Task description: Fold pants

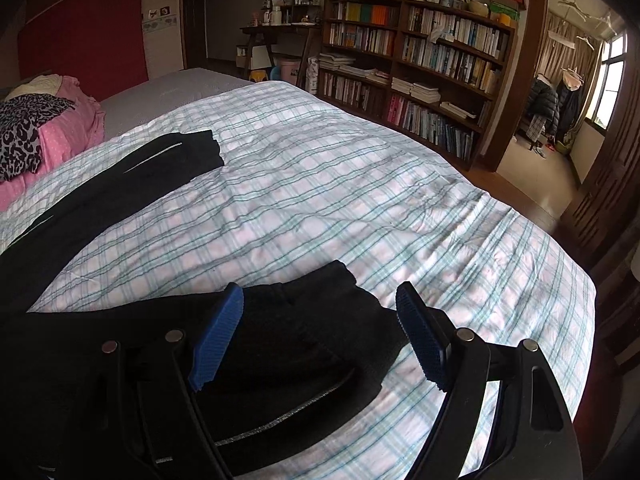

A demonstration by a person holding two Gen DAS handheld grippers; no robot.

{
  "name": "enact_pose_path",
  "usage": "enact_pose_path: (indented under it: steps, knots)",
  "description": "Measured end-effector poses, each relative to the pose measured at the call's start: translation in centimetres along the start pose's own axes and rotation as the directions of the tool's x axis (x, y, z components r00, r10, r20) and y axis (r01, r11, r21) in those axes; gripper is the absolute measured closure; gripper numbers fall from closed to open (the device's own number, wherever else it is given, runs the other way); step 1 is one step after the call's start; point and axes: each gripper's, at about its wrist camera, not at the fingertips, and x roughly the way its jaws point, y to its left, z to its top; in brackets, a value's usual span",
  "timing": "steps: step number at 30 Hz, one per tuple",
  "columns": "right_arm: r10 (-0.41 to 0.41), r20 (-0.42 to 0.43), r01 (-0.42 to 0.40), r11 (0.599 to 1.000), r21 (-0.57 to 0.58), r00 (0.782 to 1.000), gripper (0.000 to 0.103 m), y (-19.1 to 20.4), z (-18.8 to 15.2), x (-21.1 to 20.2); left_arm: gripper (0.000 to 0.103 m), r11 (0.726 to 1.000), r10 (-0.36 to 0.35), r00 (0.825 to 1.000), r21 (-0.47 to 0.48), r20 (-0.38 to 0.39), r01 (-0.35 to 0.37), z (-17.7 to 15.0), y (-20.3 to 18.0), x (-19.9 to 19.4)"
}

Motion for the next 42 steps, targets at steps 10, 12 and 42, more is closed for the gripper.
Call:
enact_pose_path:
  steps: [10, 12, 42]
  knots:
    - [0.084, -0.068, -0.090, 0.991, -0.098, 0.994, 0.023, 8.0, 0.9, 4.4, 0.008, 0.990, -0.051, 0.998, 0.129, -0.039, 0.056, 5.5, -3.3, 6.4]
    - [0.098, -0.082, -0.107, 0.988, -0.107, 0.992, 0.023, 9.2, 0.9, 5.1, 0.008, 0.983, -0.050, 0.998, 0.176, -0.045, 0.057, 6.2, -4.2, 7.6]
    - [0.385, -0.164, -0.372, 0.922, 0.104, 0.908, 0.023, 18.3, 15.6, 17.3, 0.093, 0.911, -0.260, 0.966, 0.327, -0.018, 0.251, 1.7, -7.2, 1.7]
